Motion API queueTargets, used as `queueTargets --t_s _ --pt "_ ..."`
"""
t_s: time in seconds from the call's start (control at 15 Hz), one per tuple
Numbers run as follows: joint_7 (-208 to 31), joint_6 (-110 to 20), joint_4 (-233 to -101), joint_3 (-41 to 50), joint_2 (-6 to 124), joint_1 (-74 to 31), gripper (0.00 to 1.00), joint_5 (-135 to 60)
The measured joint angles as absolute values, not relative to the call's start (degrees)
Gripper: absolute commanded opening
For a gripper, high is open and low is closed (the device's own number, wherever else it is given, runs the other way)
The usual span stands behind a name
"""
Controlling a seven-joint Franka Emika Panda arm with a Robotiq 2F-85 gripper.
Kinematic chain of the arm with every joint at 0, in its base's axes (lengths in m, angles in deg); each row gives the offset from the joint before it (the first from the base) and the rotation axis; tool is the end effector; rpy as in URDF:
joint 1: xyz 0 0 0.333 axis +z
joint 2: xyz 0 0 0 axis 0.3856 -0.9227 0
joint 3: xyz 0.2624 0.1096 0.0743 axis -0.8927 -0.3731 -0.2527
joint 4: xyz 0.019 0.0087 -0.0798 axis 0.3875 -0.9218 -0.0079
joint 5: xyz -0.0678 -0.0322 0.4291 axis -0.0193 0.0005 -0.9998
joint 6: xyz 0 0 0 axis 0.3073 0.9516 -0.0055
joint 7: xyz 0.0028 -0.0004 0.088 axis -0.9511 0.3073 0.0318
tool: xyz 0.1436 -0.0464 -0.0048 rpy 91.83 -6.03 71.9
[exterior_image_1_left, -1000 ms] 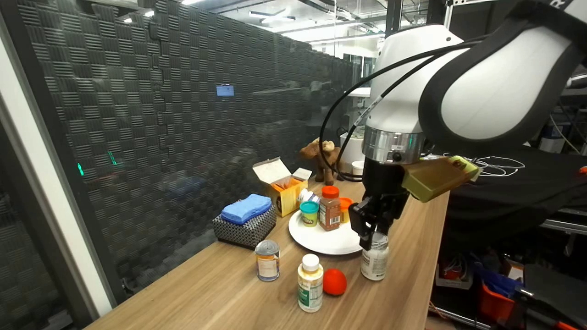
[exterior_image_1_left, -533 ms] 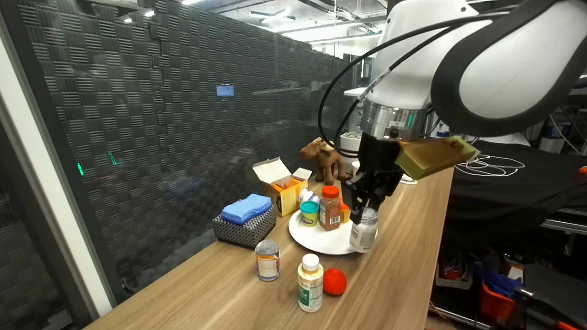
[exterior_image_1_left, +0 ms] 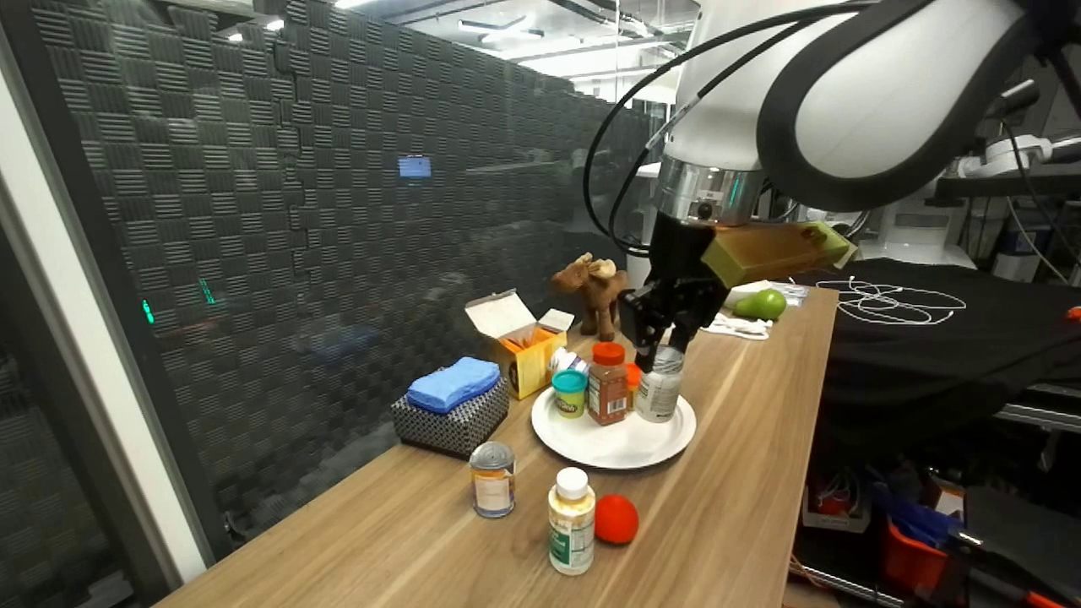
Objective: Pick up the bottles and small containers from the table and put them on the white plate.
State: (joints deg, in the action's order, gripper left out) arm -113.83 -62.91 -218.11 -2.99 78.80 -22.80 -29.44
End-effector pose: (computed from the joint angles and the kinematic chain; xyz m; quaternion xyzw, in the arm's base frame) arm 0.5174 0.0311 0.2250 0.9817 -0.1502 0.1142 0.0245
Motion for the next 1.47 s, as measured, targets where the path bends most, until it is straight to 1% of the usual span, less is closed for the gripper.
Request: queueTargets --t_s 0.33,0.73,1.47 --pt "-111.10 -61.38 -213.58 -0.49 73.94 -23.63 0.21 -29.45" --pt "-98.82 -57.11 -209.45 1.94 70.68 -24.25 0.21 -33.58" --pt "-81.31 -55.18 -207.34 2.44 68.53 -26.35 0.21 -44.55"
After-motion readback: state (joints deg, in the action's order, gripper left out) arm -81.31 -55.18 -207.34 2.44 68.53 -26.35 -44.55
